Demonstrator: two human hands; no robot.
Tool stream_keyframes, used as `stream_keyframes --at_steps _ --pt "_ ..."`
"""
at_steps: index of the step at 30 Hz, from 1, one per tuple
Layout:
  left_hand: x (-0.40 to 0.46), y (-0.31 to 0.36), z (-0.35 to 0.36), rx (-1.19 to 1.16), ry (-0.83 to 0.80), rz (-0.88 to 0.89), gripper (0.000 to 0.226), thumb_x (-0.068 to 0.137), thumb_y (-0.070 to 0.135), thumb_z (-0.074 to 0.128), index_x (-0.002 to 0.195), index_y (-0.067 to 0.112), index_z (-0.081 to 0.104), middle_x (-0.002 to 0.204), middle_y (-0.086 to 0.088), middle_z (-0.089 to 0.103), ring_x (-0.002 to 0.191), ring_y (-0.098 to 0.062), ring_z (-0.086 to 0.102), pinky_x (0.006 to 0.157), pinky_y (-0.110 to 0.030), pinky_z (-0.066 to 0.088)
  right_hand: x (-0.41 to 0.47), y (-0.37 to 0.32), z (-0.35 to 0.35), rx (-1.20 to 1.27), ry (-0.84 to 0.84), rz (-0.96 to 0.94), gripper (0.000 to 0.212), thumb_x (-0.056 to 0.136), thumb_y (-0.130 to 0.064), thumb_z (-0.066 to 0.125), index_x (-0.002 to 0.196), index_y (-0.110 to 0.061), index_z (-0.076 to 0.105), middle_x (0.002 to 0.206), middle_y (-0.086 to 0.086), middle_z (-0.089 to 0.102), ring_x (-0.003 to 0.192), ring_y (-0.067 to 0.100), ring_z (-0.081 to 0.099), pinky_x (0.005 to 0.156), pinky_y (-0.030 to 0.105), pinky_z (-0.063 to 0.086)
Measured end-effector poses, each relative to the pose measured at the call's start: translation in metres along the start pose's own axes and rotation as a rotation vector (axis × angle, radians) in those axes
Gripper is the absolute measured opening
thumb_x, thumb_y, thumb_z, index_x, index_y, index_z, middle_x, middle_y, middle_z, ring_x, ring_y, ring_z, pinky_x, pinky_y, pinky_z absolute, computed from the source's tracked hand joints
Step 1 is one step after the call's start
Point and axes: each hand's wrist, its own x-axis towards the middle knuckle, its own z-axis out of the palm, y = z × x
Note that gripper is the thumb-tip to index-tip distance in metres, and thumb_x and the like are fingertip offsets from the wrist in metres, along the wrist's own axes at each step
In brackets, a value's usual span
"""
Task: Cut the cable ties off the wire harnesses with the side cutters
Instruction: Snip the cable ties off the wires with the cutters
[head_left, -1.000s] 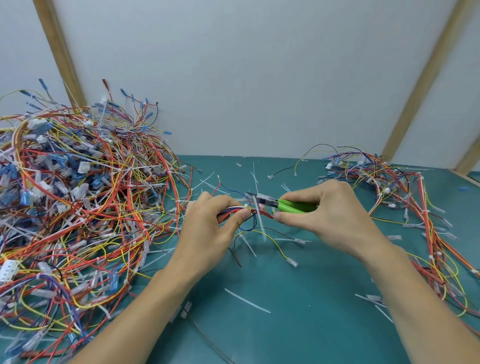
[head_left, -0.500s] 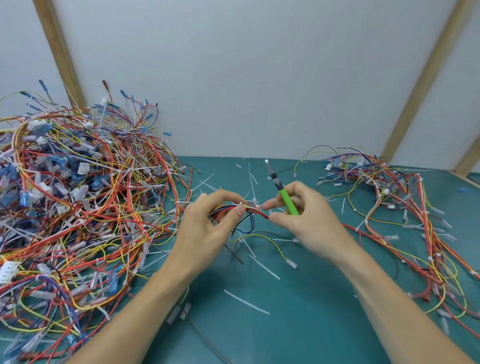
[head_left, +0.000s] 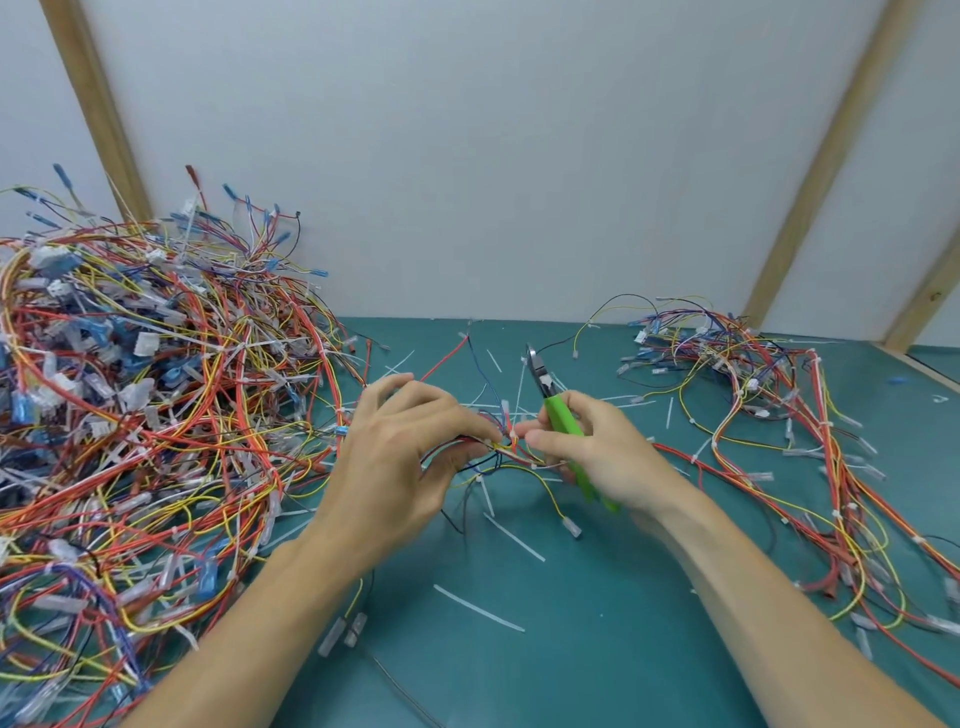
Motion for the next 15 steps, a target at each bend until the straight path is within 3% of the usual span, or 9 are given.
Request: stream_keyframes --at_steps 2,5,9,12,15 --pt "0.0001 0.0026 0.0 0.022 0.007 0.04 0.014 0.086 0.02 0.074 0.097 0.03 0.074 0.087 0.02 0.063 0.089 -0.009 0.06 0.102 -0.043 0.039 0.0002 -0.0008 -0.0021 0.028 -0.001 0.054 0.016 0.093 -0.019 0.073 0.093 -0.013 0.059 0.08 -0.001 0.074 0.058 0.011 0.056 0.052 0.022 0.044" --pt "0.0011 0.0058 -0.0007 0.068 0.006 0.091 0.01 0.09 0.023 0.071 0.098 0.028 0.075 0.088 0.017 0.067 0.089 -0.014 0.063 0.101 -0.047 0.04 0.0032 0.0006 -0.0017 0.22 -0.045 0.16 0.011 0.096 -0.021 0.069 0.093 -0.012 0.062 0.094 0.004 0.079 0.056 0.011 0.048 0.049 0.023 0.041" --pt "0.0001 0.0097 0.0005 0.081 -0.038 0.104 0.009 0.092 0.027 0.069 0.099 0.029 0.075 0.089 0.019 0.067 0.091 -0.012 0.062 0.105 -0.045 0.038 0.0078 0.0028 0.0035 0.441 -0.033 0.261 0.008 0.096 -0.02 0.067 0.091 -0.015 0.067 0.075 -0.004 0.068 0.052 0.007 0.038 0.043 0.019 0.034" --pt "-0.0022 0.0095 0.0017 0.071 -0.089 0.033 0.01 0.089 0.04 0.07 0.091 0.031 0.074 0.083 0.022 0.064 0.086 -0.01 0.057 0.101 -0.043 0.04 0.0072 0.0016 0.0025 0.537 0.087 0.276 0.007 0.092 -0.014 0.071 0.09 -0.014 0.064 0.071 -0.001 0.065 0.053 0.007 0.053 0.043 0.02 0.043" --pt "-0.0021 0.0076 0.0005 0.168 -0.119 -0.135 0.03 0.085 0.06 0.065 0.079 0.031 0.071 0.078 0.019 0.065 0.085 -0.012 0.058 0.098 -0.039 0.04 0.004 -0.0012 0.0017 0.579 0.183 0.224 0.014 0.089 -0.008 0.074 0.088 -0.015 0.062 0.076 0.003 0.073 0.062 0.012 0.07 0.051 0.024 0.056"
